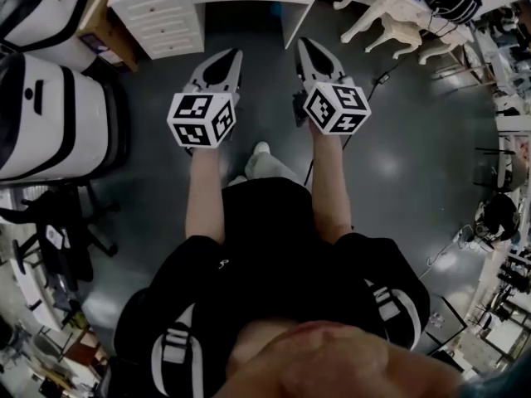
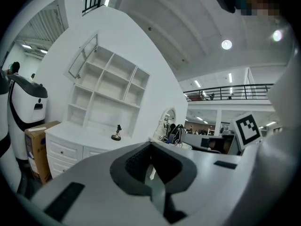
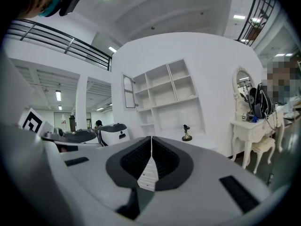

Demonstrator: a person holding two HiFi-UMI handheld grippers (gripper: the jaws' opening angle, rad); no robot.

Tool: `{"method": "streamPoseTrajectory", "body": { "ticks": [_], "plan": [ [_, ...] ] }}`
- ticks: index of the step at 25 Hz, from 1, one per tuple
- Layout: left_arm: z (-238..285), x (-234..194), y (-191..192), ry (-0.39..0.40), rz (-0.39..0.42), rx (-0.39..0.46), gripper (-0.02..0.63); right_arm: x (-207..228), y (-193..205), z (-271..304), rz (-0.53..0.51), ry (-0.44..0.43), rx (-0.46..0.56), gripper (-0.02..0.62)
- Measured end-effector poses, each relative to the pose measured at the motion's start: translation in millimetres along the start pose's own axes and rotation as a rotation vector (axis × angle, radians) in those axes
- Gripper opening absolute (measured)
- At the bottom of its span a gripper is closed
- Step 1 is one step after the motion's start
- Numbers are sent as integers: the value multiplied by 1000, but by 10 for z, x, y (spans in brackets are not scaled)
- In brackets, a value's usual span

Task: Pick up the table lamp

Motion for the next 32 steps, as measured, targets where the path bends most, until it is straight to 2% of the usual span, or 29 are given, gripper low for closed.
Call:
{"method": "streamPoseTrajectory", "body": {
  "ticks": [9, 15, 21, 25, 29, 32],
  "plan": [
    [876, -58, -139, -12, 43, 18, 9, 718, -230, 621, 13, -13, 33, 23],
    [1346, 119, -122, -7, 70, 23, 9, 1194, -317, 802, 37, -25, 41, 23],
    [1582, -6, -73, -27, 81, 12, 9, 1331, -242, 1003, 36, -49, 38, 23],
    [1838, -41, -39, -8, 76, 14, 9, 1532, -243, 1107, 48, -25, 41, 23],
    [2118, -213, 34, -1, 50, 24, 9, 1662, -174, 1305, 7, -12, 12, 23],
    [2350, -345, -16, 14, 31, 48, 9, 1793, -303, 1482, -17, 12, 34, 23]
  ]
}}
Point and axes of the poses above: the fingertips, and each gripper's own axes: z forward along the fingers, x to its right, y out of its underside, the point moved 8 cm from there along -z, backward along the fingers, and after that the axes turned 12 degrees about x, right-handed, at the moved point
